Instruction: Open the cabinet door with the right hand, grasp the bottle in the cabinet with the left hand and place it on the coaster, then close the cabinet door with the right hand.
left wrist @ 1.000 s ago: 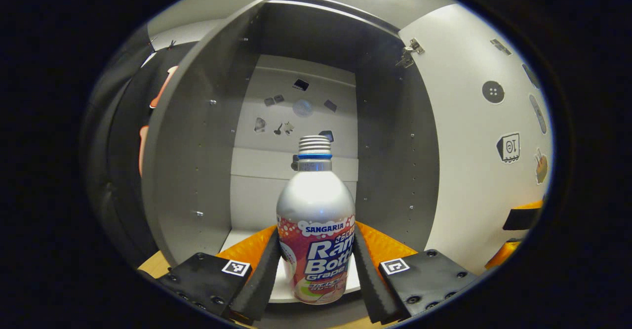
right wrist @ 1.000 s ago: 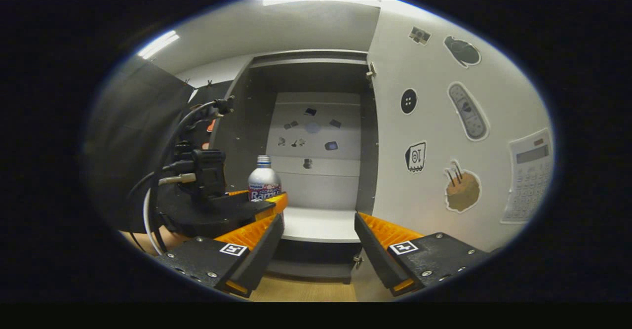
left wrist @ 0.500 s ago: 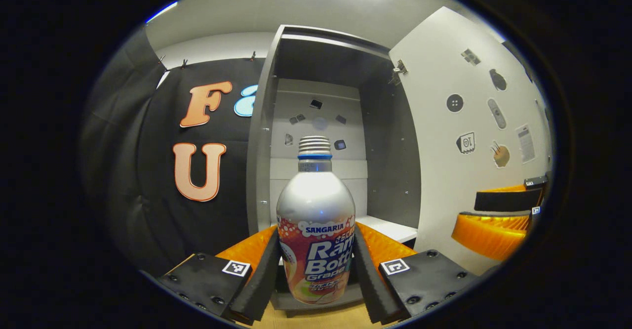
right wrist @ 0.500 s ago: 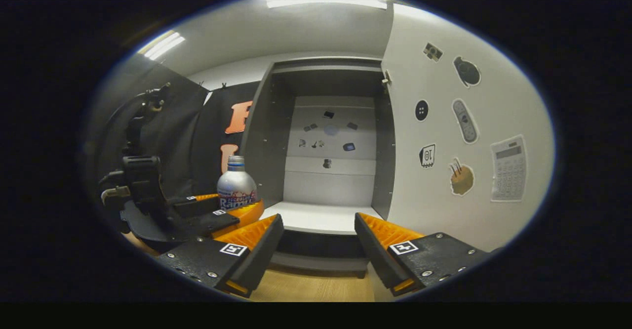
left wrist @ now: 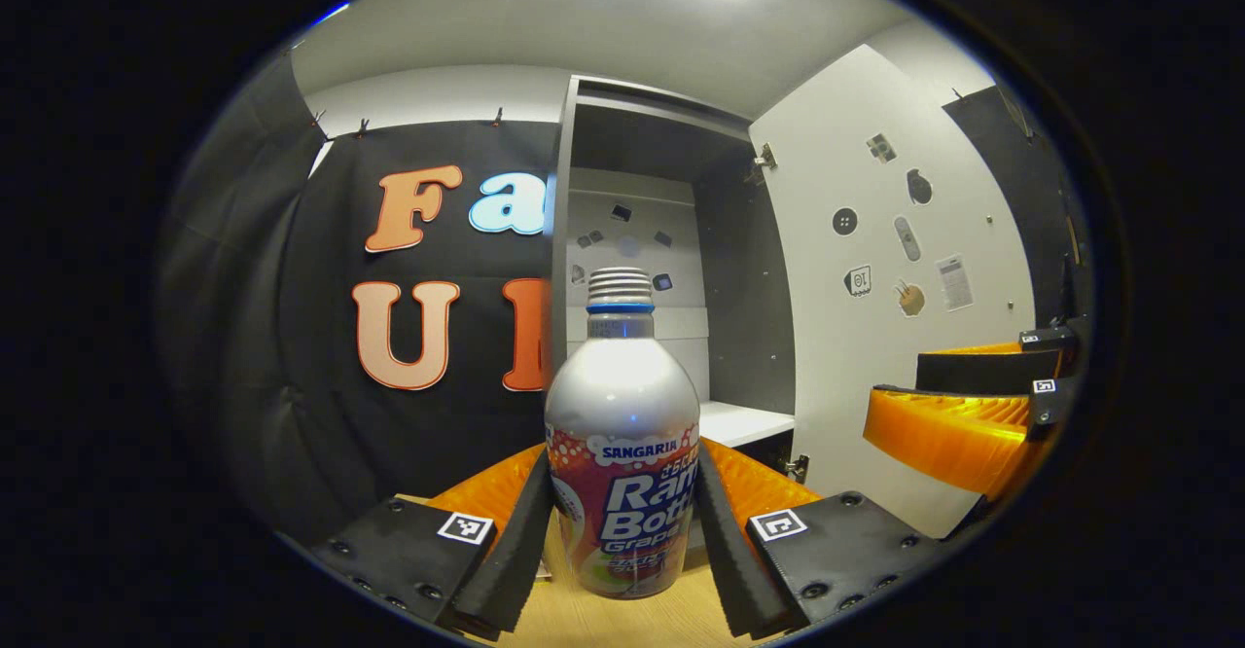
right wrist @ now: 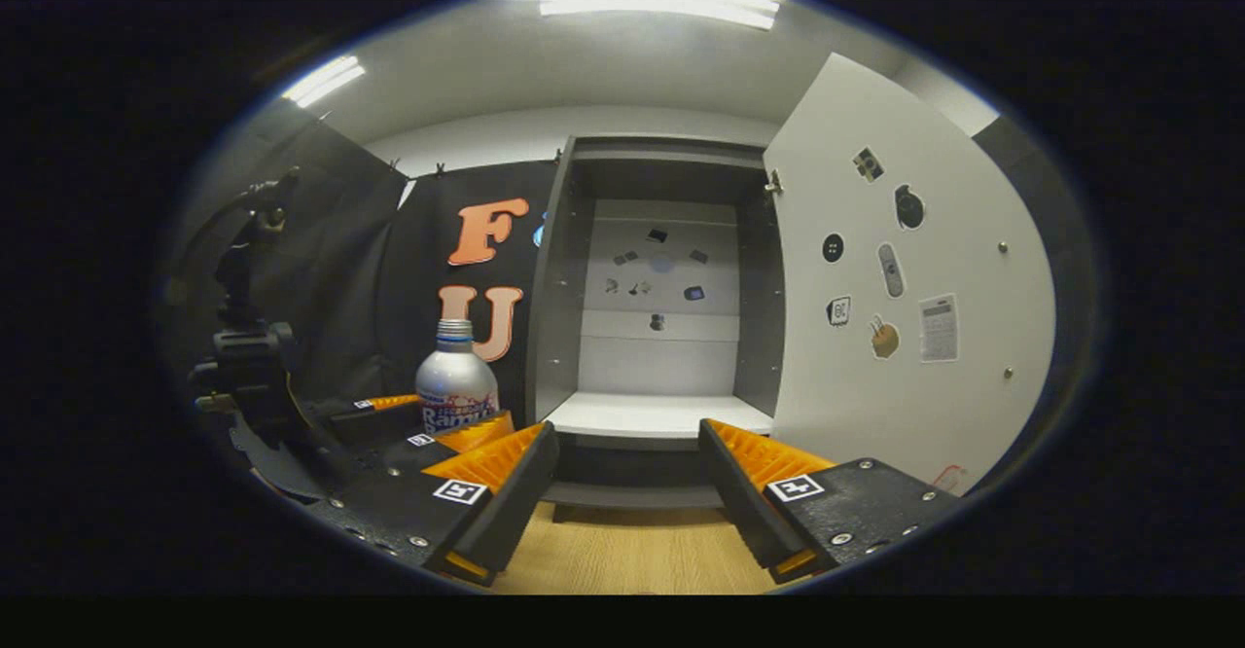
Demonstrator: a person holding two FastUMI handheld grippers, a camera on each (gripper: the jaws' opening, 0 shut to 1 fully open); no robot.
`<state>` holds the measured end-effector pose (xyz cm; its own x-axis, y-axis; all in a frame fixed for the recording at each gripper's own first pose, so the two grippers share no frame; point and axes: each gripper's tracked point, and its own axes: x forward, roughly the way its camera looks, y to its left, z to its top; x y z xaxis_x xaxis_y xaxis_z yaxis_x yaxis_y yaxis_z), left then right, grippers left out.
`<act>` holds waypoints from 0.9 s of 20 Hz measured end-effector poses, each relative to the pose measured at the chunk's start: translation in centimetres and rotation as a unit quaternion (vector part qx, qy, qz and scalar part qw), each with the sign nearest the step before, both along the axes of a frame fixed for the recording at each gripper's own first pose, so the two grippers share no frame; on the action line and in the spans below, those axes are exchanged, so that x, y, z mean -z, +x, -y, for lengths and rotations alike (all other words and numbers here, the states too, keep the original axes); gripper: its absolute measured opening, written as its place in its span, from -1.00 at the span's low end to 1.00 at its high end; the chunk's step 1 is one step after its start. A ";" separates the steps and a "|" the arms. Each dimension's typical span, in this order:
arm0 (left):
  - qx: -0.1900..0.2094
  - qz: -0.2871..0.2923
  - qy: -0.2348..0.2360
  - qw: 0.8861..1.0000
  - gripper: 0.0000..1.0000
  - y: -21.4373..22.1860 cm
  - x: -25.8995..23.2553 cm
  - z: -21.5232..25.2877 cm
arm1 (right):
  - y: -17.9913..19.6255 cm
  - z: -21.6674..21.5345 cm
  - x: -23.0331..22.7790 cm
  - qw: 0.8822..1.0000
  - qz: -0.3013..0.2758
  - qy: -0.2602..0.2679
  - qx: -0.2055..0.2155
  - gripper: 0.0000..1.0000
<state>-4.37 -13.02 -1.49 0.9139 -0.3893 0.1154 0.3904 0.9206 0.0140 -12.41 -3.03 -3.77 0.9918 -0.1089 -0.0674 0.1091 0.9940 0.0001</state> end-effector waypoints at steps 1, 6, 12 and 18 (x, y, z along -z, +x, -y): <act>0.003 -0.002 -0.001 1.000 0.61 -0.7 0.1 -0.7 | -1.0 -0.6 0.1 1.000 -0.005 -0.005 0.006 0.79; -0.013 -0.007 0.016 1.000 0.63 -3.4 1.8 -4.2 | -4.1 -3.2 0.0 1.000 -0.015 -0.004 0.015 0.80; -0.011 -0.019 0.015 1.000 0.61 -5.7 6.5 -3.9 | -5.9 -1.6 1.4 0.999 -0.023 -0.012 0.022 0.81; -0.015 -0.020 0.015 1.000 0.62 -6.1 12.8 -3.7 | -6.7 -0.1 4.4 0.998 -0.037 -0.035 0.031 0.82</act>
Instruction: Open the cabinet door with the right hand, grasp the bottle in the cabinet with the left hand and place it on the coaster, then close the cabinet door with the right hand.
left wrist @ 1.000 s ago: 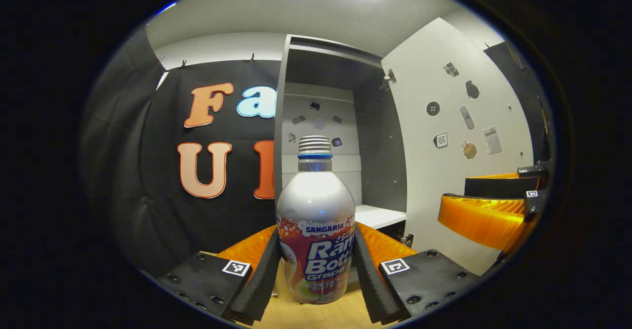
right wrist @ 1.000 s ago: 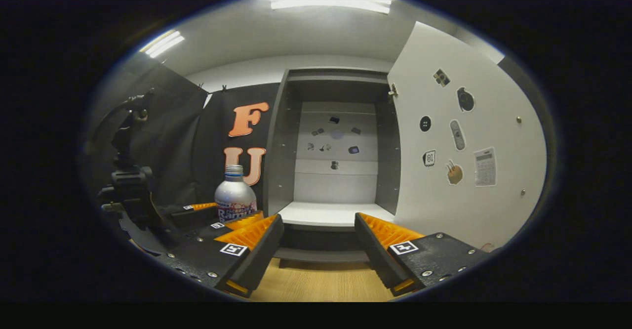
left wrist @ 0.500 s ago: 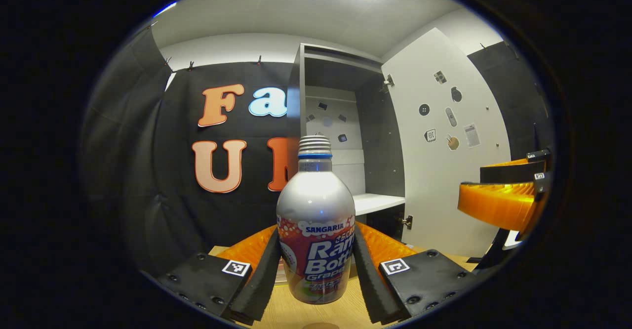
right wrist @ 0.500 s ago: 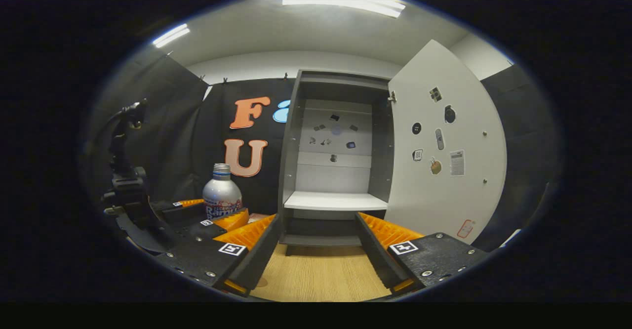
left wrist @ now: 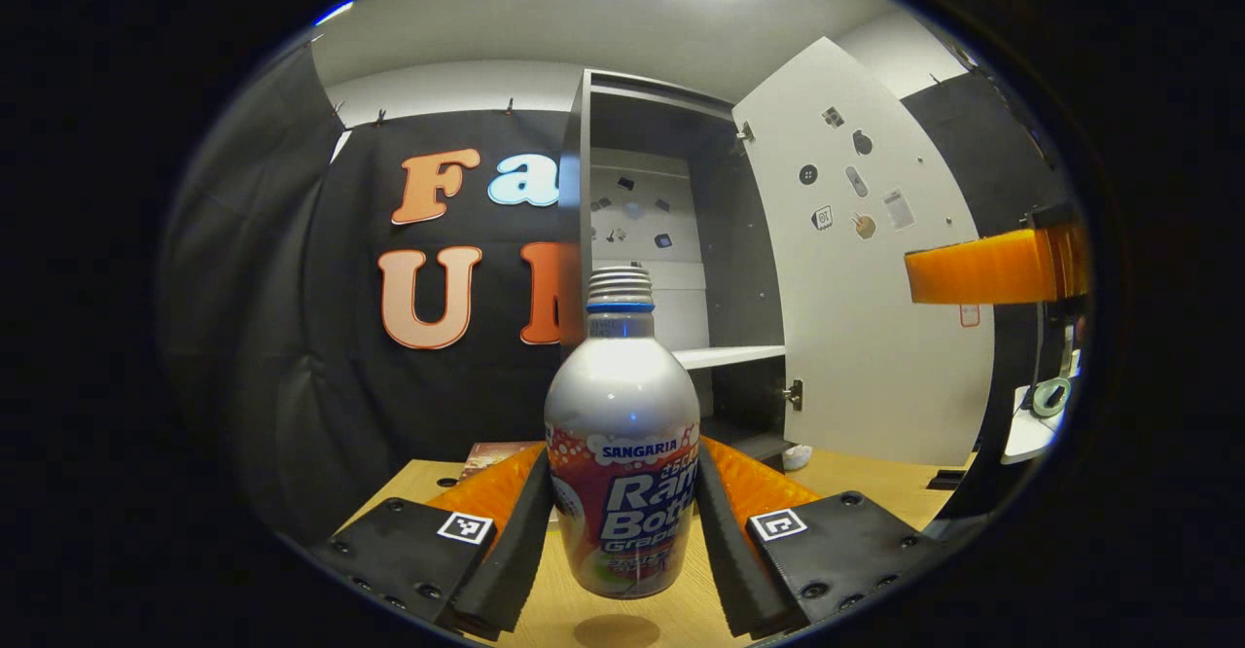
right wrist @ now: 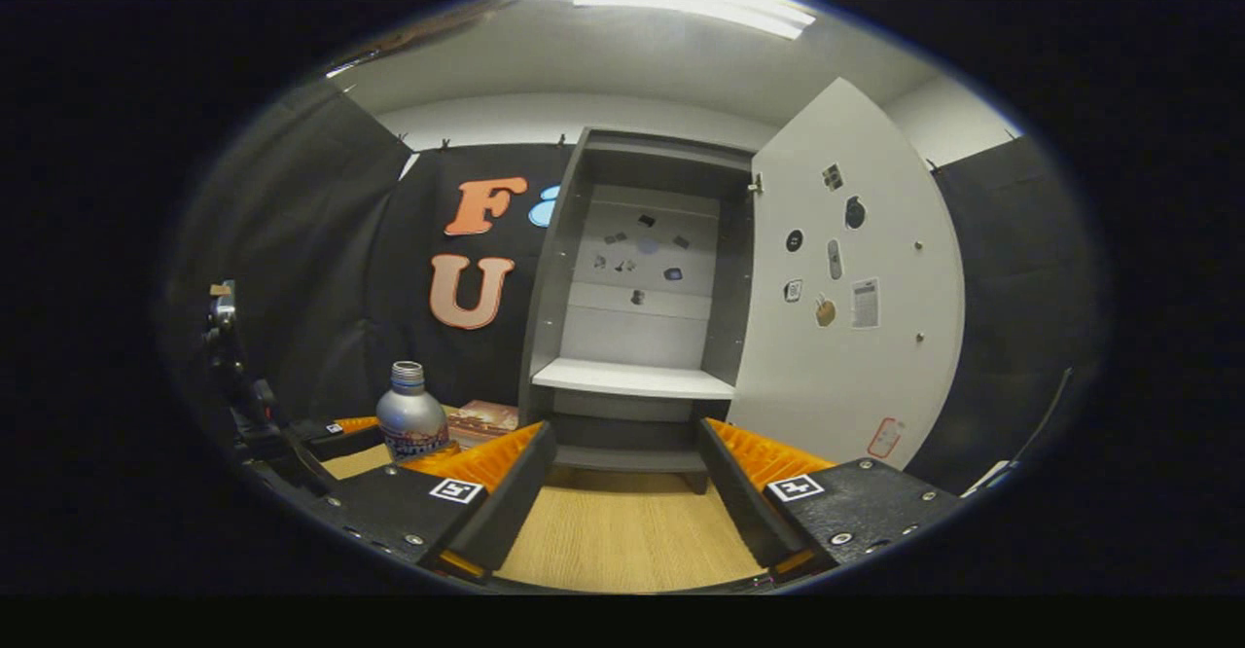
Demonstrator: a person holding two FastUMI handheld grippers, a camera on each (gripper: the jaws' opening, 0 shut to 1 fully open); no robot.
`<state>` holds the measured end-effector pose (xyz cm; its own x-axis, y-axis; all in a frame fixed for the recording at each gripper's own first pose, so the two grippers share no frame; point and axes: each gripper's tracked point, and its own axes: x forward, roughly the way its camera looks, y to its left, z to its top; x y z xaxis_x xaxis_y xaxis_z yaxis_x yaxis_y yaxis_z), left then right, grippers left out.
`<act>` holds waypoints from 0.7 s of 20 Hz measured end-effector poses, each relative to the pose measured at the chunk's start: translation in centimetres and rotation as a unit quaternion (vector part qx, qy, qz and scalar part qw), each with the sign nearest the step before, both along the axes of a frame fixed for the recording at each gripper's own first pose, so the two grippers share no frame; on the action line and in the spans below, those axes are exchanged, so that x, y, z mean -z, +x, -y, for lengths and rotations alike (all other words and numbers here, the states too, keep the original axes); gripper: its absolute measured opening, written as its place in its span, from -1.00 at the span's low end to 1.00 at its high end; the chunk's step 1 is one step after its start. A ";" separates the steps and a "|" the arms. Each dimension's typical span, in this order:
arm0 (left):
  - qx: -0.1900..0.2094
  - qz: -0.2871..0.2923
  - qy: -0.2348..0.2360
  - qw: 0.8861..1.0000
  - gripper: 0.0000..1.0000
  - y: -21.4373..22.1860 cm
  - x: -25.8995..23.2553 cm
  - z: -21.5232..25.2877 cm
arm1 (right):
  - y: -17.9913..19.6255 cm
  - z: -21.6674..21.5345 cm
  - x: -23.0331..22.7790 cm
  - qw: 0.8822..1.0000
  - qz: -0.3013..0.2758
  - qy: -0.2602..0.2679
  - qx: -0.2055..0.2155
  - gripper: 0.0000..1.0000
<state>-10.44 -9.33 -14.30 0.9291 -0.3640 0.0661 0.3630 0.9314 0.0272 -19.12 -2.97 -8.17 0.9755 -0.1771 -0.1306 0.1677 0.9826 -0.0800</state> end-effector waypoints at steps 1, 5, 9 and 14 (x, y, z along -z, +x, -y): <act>-0.004 -0.007 0.000 1.000 0.62 0.0 1.1 -0.1 | 0.1 -0.3 0.7 1.000 -0.006 0.007 -0.003 0.81; -0.016 -0.023 0.002 1.000 0.62 1.0 5.0 -0.9 | 0.7 -1.4 2.3 0.999 -0.017 0.022 -0.018 0.81; -0.023 -0.038 0.011 0.999 0.62 1.9 9.5 -1.1 | 0.9 -2.0 4.2 0.999 -0.038 0.016 -0.027 0.81; -0.032 -0.058 0.015 0.998 0.63 2.5 13.3 -1.5 | 0.9 -2.8 6.5 0.997 -0.070 0.005 -0.038 0.82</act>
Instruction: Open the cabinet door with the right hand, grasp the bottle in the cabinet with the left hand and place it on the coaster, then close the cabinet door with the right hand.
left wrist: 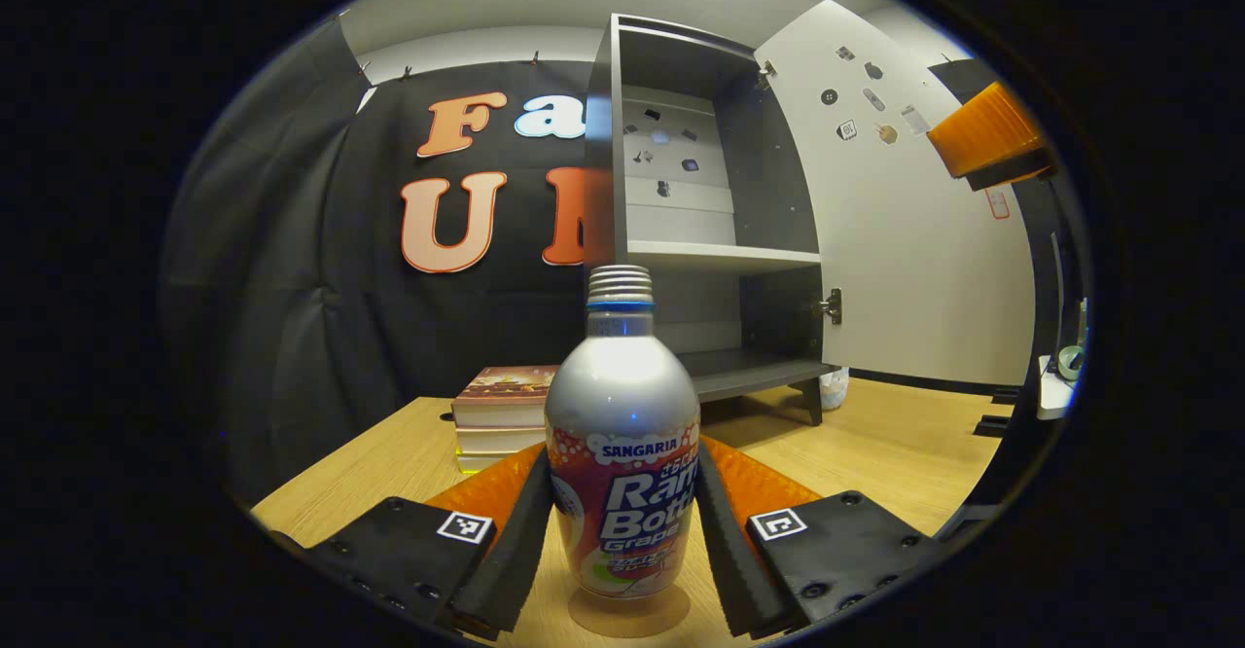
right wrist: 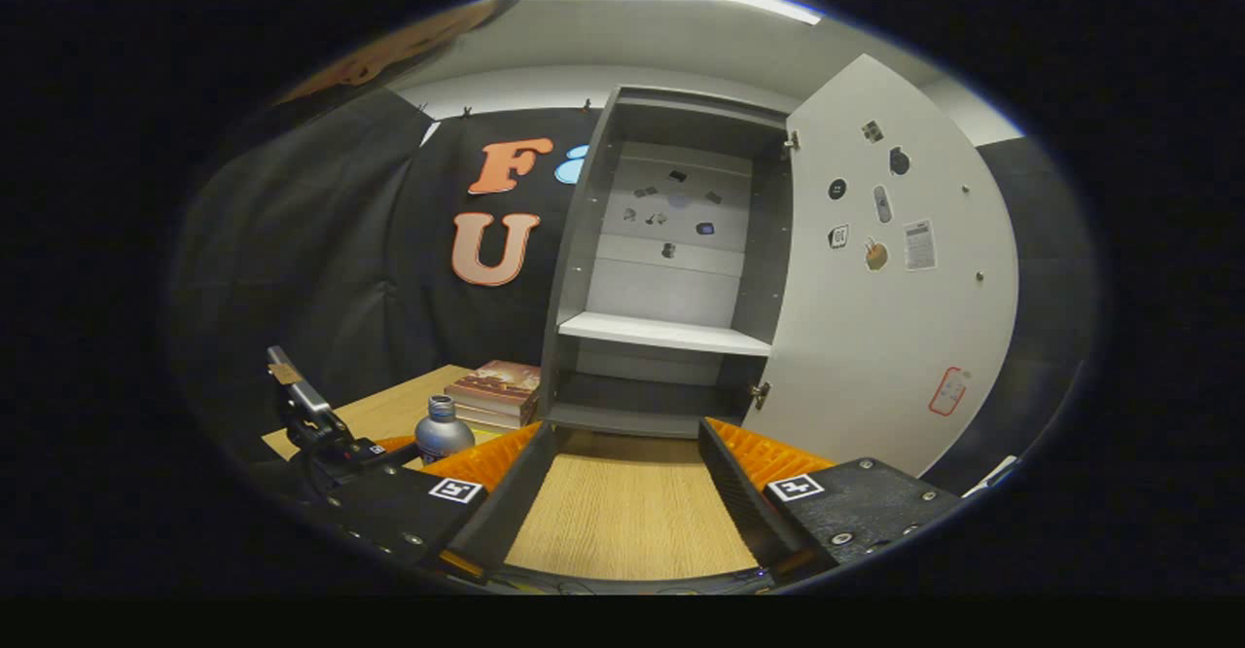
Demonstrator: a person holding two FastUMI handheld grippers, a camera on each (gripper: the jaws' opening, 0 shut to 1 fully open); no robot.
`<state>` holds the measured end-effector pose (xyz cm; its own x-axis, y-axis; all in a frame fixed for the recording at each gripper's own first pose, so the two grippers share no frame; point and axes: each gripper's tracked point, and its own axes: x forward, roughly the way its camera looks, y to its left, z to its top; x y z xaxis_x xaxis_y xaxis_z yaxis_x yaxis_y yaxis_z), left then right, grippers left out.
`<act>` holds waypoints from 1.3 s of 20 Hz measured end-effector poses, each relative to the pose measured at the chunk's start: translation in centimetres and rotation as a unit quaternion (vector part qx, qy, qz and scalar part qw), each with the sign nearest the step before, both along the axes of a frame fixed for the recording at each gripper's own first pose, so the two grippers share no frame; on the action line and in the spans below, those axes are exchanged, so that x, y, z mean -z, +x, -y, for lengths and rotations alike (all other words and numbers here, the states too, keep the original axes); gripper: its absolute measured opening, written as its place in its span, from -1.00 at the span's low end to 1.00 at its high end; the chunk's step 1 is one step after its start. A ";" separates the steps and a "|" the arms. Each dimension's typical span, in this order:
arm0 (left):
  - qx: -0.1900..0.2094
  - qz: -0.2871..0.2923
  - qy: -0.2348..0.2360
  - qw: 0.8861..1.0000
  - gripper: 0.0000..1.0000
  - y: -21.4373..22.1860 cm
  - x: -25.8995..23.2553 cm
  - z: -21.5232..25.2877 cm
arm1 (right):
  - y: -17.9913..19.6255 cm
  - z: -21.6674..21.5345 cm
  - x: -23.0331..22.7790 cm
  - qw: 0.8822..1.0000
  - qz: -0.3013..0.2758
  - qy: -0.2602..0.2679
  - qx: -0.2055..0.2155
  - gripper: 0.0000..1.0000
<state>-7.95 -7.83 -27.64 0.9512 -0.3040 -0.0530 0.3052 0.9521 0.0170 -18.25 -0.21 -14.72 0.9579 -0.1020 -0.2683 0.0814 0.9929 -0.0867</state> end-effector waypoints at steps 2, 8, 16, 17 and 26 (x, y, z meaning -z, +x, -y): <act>-0.001 -0.010 0.001 1.000 0.63 0.0 1.2 -0.2 | -0.1 -0.3 0.5 1.000 -0.008 0.001 -0.004 0.82; -0.003 -0.035 -0.003 0.999 0.63 -0.8 4.0 -0.1 | 0.0 -0.7 0.9 1.000 -0.014 -0.003 -0.010 0.82; -0.005 -0.034 0.005 0.999 0.65 -1.9 5.5 0.1 | -0.3 -1.6 1.3 0.999 -0.028 -0.007 -0.023 0.82; -0.004 -0.034 0.007 0.999 0.68 -1.9 5.5 0.1 | -0.4 -1.7 1.5 0.999 -0.031 -0.007 -0.026 0.82; 0.003 -0.052 0.027 0.998 0.85 -2.1 5.9 0.0 | -0.6 -2.5 1.2 0.999 -0.029 0.000 -0.038 0.82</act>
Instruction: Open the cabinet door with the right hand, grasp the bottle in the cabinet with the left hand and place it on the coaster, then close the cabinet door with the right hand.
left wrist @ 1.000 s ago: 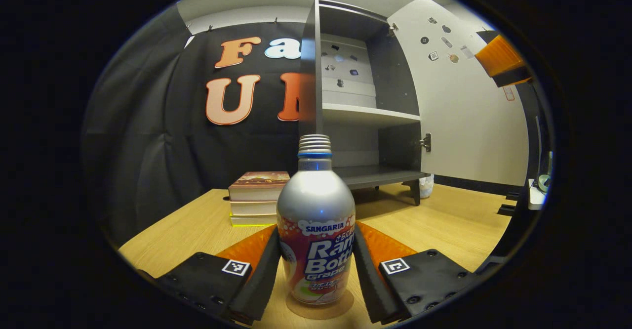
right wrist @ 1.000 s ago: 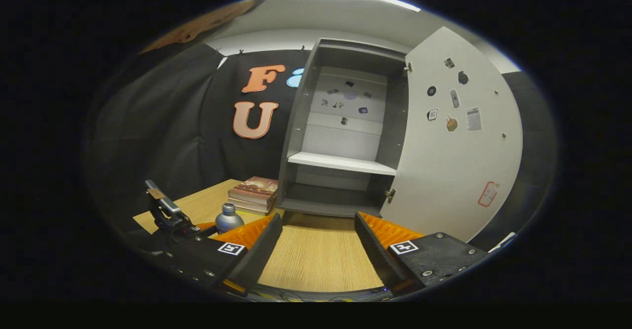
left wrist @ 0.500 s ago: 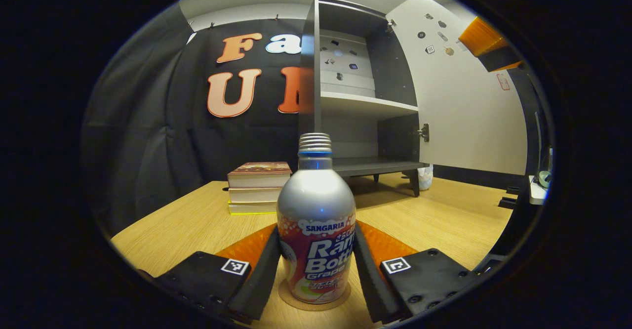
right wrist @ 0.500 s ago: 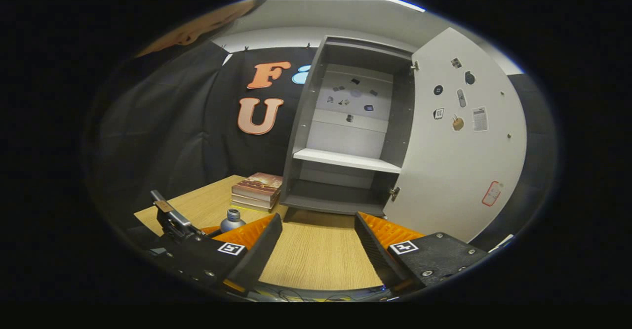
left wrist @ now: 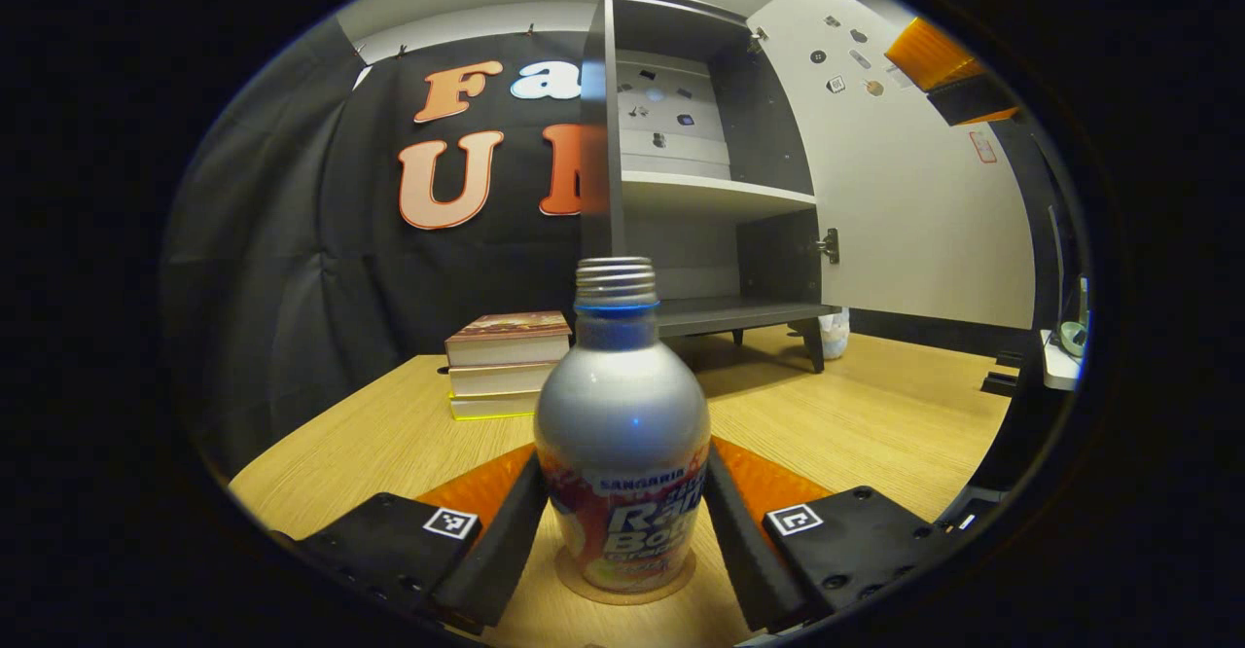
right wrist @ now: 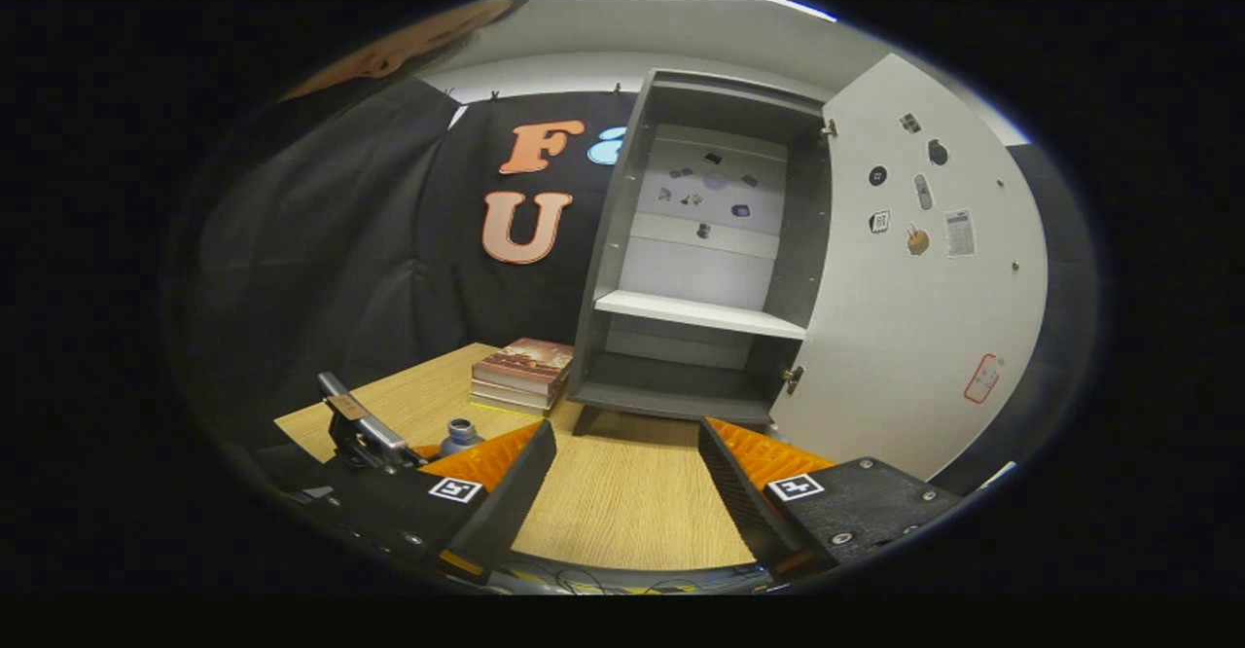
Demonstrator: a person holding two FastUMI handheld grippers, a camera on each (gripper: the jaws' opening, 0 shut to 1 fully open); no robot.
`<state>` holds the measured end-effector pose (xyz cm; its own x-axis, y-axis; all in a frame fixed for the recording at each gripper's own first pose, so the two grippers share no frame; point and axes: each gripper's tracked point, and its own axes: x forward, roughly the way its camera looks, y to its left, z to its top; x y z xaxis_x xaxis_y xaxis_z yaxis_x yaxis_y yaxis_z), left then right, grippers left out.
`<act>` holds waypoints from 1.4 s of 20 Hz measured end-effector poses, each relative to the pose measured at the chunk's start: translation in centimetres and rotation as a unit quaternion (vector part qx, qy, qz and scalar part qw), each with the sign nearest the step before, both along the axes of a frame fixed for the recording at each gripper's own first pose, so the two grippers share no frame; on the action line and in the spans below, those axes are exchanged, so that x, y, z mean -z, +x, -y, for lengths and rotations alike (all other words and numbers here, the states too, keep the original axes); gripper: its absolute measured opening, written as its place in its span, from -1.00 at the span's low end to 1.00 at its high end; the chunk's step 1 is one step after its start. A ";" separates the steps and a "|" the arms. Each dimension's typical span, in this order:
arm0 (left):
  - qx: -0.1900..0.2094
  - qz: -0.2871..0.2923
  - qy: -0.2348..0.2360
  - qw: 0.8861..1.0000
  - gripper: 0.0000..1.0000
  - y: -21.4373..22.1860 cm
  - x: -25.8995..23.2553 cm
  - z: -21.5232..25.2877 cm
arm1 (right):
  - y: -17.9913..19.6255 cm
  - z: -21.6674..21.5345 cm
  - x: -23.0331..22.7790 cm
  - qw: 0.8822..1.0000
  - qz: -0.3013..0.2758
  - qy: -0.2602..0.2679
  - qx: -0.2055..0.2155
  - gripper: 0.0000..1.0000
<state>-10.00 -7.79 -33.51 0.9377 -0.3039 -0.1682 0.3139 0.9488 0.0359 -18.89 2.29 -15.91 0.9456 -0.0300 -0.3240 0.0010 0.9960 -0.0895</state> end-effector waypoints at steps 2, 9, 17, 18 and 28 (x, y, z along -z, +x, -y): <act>0.001 0.002 0.004 1.000 0.91 0.0 -0.5 0.1 | -0.1 0.0 -0.4 1.000 0.001 0.001 0.001 0.82; 0.013 0.036 0.005 0.999 0.91 1.5 -6.4 0.3 | -1.5 1.4 -5.1 0.999 0.030 -0.013 0.028 0.82; 0.037 0.055 -0.010 0.998 0.90 1.3 -16.8 0.8 | -5.8 4.9 -10.2 0.993 0.045 -0.027 0.108 0.82; 0.041 0.054 -0.012 0.998 0.91 0.8 -18.2 0.9 | -6.3 5.4 -10.6 0.991 0.045 -0.028 0.119 0.82; 0.011 0.047 -0.024 0.999 0.91 -1.7 -27.5 2.4 | -8.5 14.9 -13.1 0.981 0.061 -0.025 0.180 0.82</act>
